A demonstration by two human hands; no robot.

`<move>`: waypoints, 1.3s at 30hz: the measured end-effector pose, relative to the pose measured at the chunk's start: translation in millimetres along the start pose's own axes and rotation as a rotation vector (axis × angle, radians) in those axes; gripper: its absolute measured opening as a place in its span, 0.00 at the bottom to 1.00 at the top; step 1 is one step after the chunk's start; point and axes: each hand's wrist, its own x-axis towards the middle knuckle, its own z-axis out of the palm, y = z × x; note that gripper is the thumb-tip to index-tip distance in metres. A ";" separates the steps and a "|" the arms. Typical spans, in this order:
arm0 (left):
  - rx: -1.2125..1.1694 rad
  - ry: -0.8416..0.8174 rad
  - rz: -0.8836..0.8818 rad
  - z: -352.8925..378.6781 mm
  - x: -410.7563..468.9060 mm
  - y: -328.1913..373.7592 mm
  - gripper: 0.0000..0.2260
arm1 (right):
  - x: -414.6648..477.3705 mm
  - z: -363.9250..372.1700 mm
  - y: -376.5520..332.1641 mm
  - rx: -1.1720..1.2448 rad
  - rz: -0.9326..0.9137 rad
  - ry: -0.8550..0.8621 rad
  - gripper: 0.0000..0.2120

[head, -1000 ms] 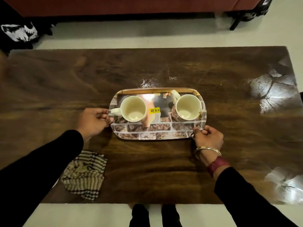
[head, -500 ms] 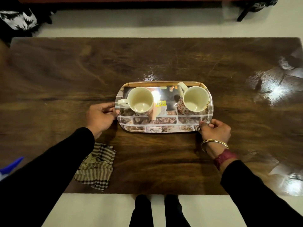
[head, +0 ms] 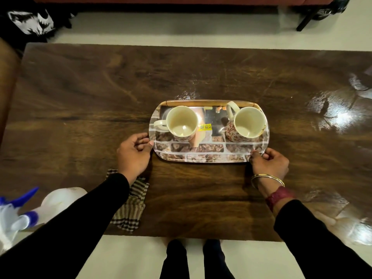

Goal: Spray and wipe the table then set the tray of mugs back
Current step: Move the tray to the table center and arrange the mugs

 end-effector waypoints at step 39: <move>0.273 0.197 0.475 33.0 -45.0 44.6 0.27 | 2.2 15.5 -43.5 0.192 -0.630 -0.176 0.43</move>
